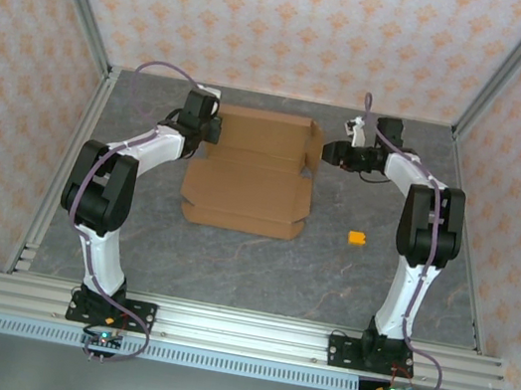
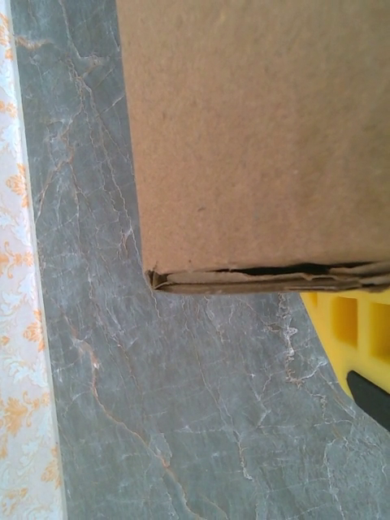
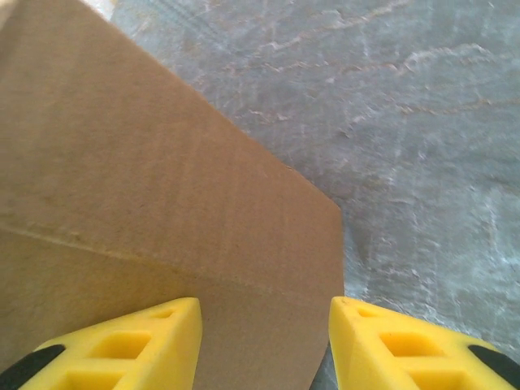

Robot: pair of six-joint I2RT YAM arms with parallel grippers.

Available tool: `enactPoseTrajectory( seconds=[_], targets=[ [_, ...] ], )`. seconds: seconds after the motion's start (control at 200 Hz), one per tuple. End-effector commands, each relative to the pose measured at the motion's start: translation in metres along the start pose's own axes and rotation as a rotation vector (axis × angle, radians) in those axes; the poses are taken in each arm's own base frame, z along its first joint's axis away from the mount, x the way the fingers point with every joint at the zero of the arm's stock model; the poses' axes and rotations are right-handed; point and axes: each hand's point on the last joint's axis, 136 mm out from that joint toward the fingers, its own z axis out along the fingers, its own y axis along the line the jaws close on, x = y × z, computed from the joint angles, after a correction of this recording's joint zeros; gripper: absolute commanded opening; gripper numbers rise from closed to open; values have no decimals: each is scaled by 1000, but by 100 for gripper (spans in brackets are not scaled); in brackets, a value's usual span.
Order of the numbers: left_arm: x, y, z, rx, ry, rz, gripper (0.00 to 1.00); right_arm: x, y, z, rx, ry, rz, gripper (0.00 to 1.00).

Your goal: Fold the paper box

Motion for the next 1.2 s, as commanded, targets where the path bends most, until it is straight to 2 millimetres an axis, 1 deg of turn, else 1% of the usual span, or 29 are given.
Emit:
enactPoseTrajectory(
  seconds=[0.0, 0.115, 0.35, 0.525, 0.57, 0.706, 0.856, 1.071, 1.196],
  targets=[
    [-7, -2, 0, 11, 5, 23, 0, -13, 24, 1, -92, -7, -115, 45],
    [-7, -3, 1, 11, 14, 24, 0, -7, 28, 5, -111, 13, -140, 45],
    [-5, 1, 2, -9, 21, 21, 0, 7, 2, 2, 49, 68, -90, 44],
    [-5, 2, 1, -17, 21, 18, 0, 16, -8, 3, 89, 98, -65, 42],
    [-4, 2, 2, -16, 23, 19, 0, 16, -10, 2, 88, 100, -54, 42],
    [-5, 3, 2, -21, 23, 25, 0, 5, -11, 0, 92, 81, 5, 41],
    [-4, 3, 2, -24, 25, 50, 0, -1, -19, -1, 131, 74, 72, 42],
    [-7, -5, 0, -11, 14, 86, 0, -12, -24, -4, 124, 59, 192, 42],
    [-9, -6, -1, -18, 14, 94, 0, -13, -34, -7, 170, 59, 230, 42]
  ],
)
